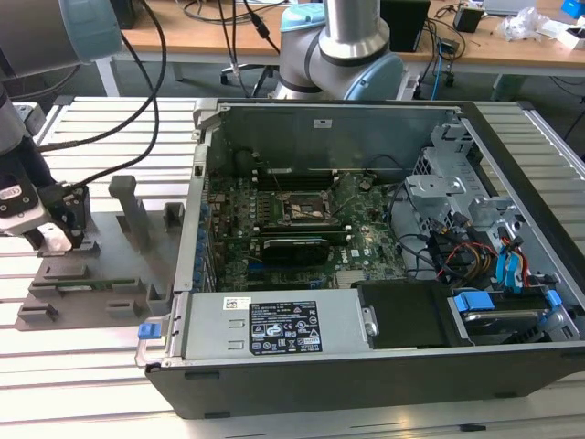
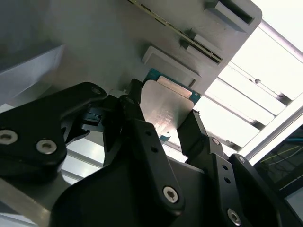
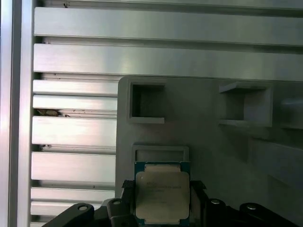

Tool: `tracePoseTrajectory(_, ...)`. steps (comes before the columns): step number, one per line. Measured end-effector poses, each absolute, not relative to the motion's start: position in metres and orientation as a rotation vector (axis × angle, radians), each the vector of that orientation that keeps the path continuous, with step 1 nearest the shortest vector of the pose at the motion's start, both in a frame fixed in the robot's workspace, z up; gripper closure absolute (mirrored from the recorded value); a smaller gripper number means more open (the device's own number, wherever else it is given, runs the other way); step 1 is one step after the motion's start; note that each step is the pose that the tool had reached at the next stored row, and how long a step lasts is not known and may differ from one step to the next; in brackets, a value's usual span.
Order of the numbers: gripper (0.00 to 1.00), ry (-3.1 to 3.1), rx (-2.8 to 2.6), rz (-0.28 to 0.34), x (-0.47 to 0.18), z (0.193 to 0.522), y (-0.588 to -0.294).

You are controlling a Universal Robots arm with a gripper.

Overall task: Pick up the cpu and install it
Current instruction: 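Pick up the cpu and move it towards the insertion slot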

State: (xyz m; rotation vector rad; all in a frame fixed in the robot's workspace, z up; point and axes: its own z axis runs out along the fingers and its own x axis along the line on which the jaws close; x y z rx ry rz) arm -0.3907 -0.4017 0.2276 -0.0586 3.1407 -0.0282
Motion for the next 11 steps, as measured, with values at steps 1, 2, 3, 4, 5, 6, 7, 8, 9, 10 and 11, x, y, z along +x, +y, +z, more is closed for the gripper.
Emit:
tracePoseTrajectory(1, 0.45, 3.141, -0.059, -0.028, -0.391, 0.23, -0.402)
tracePoseTrajectory(2, 0.45, 3.141, -0.059, -0.028, -0.391, 0.231, -0.402)
tracePoseTrajectory(3, 0.45, 3.141, -0.059, -0.028, -0.391, 0.232, -0.402)
tracePoseTrajectory(4, 0.45, 3.141, -0.059, -0.028, -0.391, 0.234, -0.402)
tracePoseTrajectory(5, 0.45, 3.141, -0.059, -0.028, -0.391, 0.235, -0.402)
tracePoseTrajectory(6, 0.45, 3.141, -0.059, -0.028, -0.391, 0.236, -0.402)
tracePoseTrajectory(7, 0.45, 3.141, -0.059, -0.028, -0.391, 0.237, -0.402)
tracePoseTrajectory(8, 0.45, 3.141, -0.059, -0.028, -0.391, 0.24, -0.402)
tracePoseTrajectory(9, 0.45, 3.141, -0.059, -0.028, -0.391, 0.241, -0.402)
tracePoseTrajectory(10, 0.45, 3.141, -0.059, -0.028, -0.391, 0.243, -0.402)
tracePoseTrajectory(11, 0.45, 3.141, -0.059, -0.028, -0.391, 0.245, -0.402)
